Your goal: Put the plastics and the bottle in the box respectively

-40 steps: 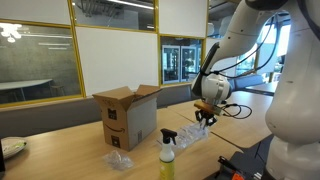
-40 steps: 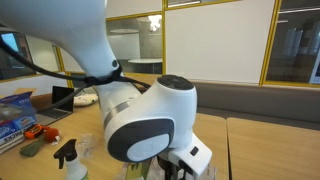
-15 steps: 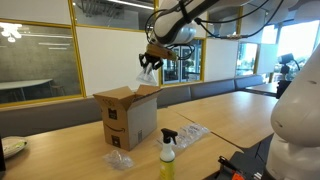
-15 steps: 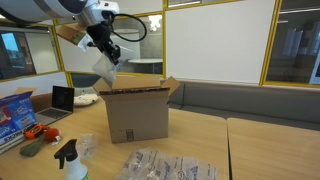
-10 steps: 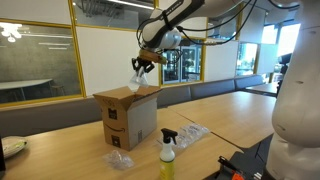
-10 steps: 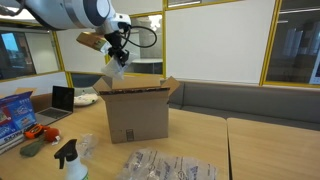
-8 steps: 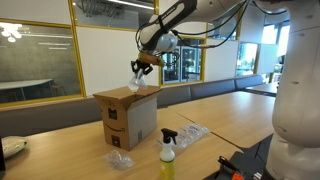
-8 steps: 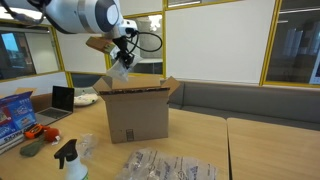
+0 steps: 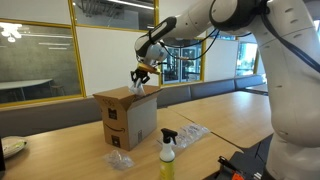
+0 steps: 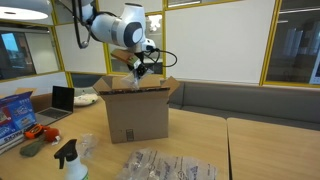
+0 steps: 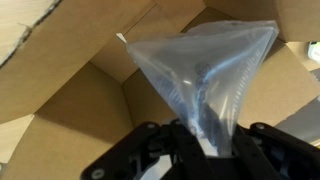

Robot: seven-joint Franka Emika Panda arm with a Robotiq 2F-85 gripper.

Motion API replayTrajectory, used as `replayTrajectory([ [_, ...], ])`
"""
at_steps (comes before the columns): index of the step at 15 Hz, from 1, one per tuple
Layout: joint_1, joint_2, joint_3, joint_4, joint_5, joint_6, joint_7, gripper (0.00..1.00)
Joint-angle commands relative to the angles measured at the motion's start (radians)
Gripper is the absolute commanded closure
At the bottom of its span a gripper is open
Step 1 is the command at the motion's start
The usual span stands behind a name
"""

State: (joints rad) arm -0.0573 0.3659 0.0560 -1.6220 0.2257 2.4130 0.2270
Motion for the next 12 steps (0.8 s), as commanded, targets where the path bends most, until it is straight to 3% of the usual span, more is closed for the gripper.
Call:
replayTrajectory([
  [1, -0.012, 0.121, -0.008, 0.195, 0.047, -0.134, -0.033, 0.51],
  [7, -0.019, 0.198, -0.022, 0.303, 0.043, -0.251, -0.019, 0.04],
  [12, -0.013, 0.165, -0.058, 0.269, 0.006, -0.291, 0.012, 0.0],
])
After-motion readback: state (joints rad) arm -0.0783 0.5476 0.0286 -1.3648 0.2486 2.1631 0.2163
